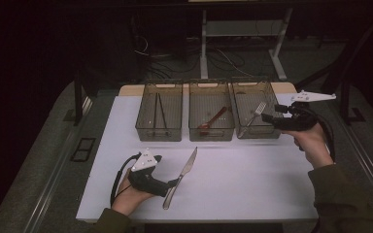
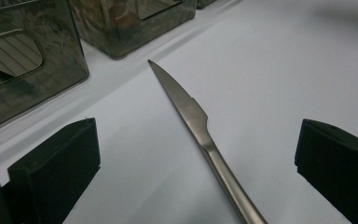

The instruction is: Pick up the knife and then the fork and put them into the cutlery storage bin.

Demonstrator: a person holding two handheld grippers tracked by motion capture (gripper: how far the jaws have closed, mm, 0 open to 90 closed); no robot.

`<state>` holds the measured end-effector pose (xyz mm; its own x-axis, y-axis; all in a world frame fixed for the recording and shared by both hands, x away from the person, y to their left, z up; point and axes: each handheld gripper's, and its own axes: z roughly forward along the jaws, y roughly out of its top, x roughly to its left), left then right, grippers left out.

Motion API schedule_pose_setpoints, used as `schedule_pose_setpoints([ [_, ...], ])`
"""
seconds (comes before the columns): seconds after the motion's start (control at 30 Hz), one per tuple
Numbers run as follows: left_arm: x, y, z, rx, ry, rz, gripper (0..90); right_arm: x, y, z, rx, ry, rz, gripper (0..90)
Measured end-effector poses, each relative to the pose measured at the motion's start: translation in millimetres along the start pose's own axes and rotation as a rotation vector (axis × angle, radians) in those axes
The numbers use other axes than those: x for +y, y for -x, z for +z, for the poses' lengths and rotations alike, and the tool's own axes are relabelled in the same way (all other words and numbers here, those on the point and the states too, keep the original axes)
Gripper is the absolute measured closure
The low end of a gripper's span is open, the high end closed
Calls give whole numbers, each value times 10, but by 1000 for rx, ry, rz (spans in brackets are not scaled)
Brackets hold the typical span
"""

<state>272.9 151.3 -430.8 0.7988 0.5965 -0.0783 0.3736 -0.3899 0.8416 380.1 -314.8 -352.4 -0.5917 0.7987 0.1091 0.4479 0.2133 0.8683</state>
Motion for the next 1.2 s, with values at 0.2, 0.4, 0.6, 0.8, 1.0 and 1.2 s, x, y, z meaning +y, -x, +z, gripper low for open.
schedule_pose_setpoints([
  [0.2, 8, 20, 7, 4, -21, -8, 17, -184, -259, -59, 42, -22, -43, 268],
  [0.4, 19, 46, 19, 11, -37, -29, 123, -402, -452, -101, 51, -38, -50, 263],
  [0.6, 32, 96, 55, -2, -65, -45, 258, -633, -586, -129, 50, -54, -40, 257],
  [0.8, 37, 163, 104, -6, -101, -52, 416, -871, -706, -167, 55, -69, -50, 233],
  [1.0, 16, 189, 141, 8, -147, -63, 527, -1035, -773, -218, 57, -47, -49, 197],
  [1.2, -5, 208, 187, 17, -190, -66, 584, -1173, -817, -242, 55, -51, -54, 182],
])
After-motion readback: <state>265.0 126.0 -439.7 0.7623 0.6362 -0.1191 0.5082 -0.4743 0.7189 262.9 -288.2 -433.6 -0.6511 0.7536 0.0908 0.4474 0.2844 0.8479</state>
